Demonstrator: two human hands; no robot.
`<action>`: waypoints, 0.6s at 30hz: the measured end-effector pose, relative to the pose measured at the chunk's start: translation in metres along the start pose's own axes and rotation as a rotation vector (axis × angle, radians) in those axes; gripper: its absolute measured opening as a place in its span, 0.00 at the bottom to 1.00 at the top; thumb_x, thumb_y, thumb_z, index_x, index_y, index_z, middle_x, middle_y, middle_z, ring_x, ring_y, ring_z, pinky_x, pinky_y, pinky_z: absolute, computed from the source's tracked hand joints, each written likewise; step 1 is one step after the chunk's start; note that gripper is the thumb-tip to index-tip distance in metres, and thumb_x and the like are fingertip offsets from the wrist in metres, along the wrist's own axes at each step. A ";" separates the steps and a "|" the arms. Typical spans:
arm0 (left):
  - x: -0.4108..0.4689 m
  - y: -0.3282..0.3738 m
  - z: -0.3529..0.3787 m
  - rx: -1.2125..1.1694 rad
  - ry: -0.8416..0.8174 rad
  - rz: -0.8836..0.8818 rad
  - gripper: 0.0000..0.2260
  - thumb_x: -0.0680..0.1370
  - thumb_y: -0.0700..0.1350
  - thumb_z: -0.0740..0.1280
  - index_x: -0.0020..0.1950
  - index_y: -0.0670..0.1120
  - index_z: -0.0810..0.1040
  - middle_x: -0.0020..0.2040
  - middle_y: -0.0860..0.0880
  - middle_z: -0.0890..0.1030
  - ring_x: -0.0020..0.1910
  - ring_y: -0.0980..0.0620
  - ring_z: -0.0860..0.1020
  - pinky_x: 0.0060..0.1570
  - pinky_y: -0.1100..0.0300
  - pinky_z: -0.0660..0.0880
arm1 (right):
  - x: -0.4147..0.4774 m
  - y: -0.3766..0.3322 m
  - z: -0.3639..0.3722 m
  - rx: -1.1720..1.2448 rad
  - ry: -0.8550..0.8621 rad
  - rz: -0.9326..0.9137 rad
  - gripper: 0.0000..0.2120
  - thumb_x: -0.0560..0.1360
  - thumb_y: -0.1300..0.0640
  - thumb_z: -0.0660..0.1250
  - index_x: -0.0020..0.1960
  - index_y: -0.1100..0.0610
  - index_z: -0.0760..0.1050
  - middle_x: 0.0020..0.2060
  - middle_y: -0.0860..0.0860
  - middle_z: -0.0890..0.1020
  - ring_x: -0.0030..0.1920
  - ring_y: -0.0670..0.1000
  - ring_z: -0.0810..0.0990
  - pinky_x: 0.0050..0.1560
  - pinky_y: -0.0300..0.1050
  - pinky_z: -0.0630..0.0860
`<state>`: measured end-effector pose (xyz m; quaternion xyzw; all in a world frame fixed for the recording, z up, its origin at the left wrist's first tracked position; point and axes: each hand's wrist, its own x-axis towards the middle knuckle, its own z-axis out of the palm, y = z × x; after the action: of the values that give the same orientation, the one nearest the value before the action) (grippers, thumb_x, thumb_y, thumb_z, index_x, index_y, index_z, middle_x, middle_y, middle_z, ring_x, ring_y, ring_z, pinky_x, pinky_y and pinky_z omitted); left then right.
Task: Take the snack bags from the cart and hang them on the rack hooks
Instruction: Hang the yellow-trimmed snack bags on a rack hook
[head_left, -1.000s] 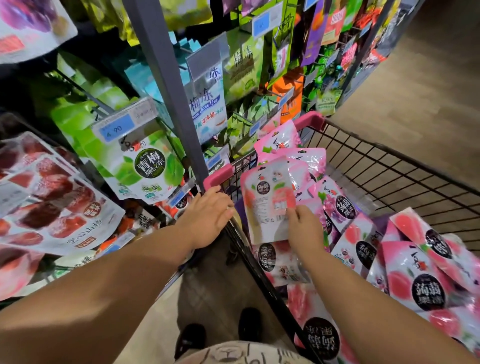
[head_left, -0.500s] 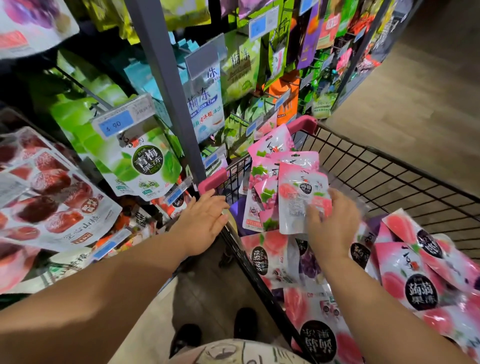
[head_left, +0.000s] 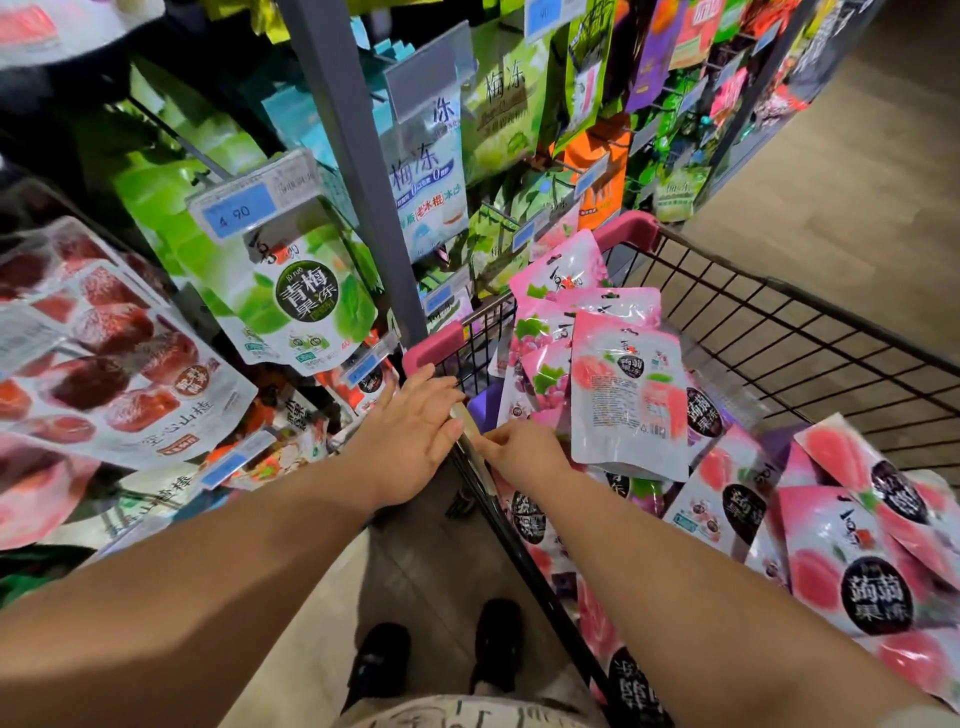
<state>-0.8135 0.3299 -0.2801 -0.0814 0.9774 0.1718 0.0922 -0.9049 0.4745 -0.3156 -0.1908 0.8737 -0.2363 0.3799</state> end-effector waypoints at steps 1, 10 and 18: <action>0.000 0.000 0.000 -0.003 -0.002 -0.001 0.36 0.72 0.63 0.35 0.74 0.52 0.63 0.76 0.54 0.60 0.77 0.53 0.47 0.74 0.48 0.42 | 0.002 0.000 0.002 -0.002 -0.001 0.011 0.17 0.79 0.44 0.63 0.55 0.55 0.82 0.42 0.54 0.85 0.40 0.51 0.80 0.44 0.41 0.73; 0.000 0.002 -0.003 -0.039 -0.061 -0.010 0.28 0.78 0.63 0.42 0.63 0.49 0.72 0.76 0.53 0.61 0.77 0.53 0.46 0.74 0.48 0.39 | -0.001 0.005 -0.004 0.016 0.046 0.086 0.15 0.80 0.57 0.57 0.49 0.61 0.81 0.44 0.55 0.82 0.46 0.58 0.80 0.45 0.43 0.74; -0.002 0.007 -0.005 -0.067 -0.104 -0.020 0.32 0.73 0.65 0.38 0.61 0.50 0.72 0.76 0.52 0.60 0.77 0.52 0.45 0.75 0.46 0.43 | -0.030 0.000 -0.025 0.207 0.254 0.054 0.12 0.82 0.57 0.54 0.41 0.59 0.69 0.39 0.55 0.73 0.42 0.55 0.70 0.39 0.44 0.60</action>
<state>-0.8139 0.3349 -0.2733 -0.0853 0.9641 0.2076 0.1420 -0.9044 0.4968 -0.2831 -0.0956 0.8905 -0.3371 0.2903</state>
